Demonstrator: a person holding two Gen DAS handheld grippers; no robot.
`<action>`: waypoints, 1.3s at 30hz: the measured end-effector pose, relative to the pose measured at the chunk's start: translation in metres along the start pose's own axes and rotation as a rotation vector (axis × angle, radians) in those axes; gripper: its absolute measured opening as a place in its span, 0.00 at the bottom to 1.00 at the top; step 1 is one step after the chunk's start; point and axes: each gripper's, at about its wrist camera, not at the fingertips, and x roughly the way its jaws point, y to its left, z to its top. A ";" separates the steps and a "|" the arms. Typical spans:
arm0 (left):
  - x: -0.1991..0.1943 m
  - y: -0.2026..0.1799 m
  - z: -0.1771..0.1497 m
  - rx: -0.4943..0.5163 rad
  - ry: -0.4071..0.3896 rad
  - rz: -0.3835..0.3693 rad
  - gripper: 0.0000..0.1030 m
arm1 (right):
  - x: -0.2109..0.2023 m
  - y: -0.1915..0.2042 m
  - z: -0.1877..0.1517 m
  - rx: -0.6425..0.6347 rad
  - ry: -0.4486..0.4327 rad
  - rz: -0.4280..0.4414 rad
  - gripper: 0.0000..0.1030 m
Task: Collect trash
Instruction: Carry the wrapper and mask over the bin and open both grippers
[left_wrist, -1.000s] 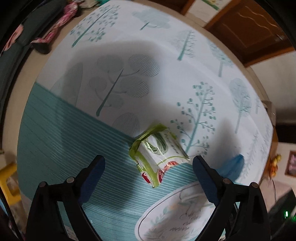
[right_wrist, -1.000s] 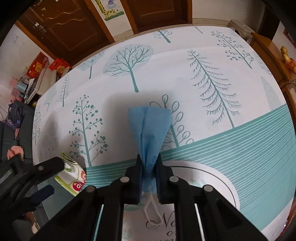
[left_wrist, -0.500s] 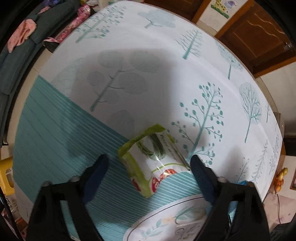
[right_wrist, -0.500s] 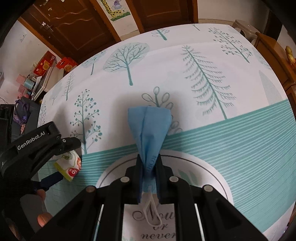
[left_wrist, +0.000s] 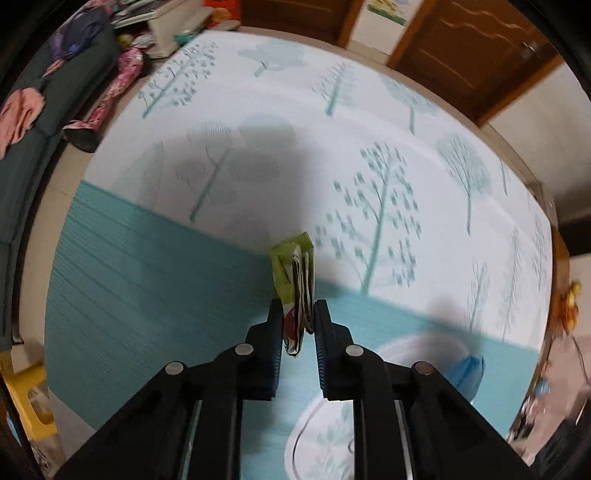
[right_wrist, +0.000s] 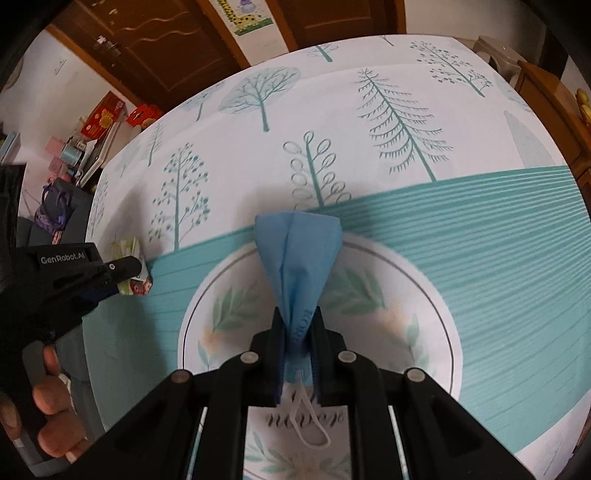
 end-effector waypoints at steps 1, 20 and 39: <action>-0.001 0.000 -0.007 0.018 0.010 -0.005 0.12 | -0.003 0.000 -0.005 -0.008 -0.003 0.002 0.11; -0.095 0.015 -0.238 0.361 0.044 -0.195 0.11 | -0.105 -0.062 -0.181 -0.053 -0.046 0.150 0.11; -0.108 0.014 -0.491 0.650 0.172 -0.131 0.12 | -0.148 -0.174 -0.393 -0.017 0.043 0.166 0.11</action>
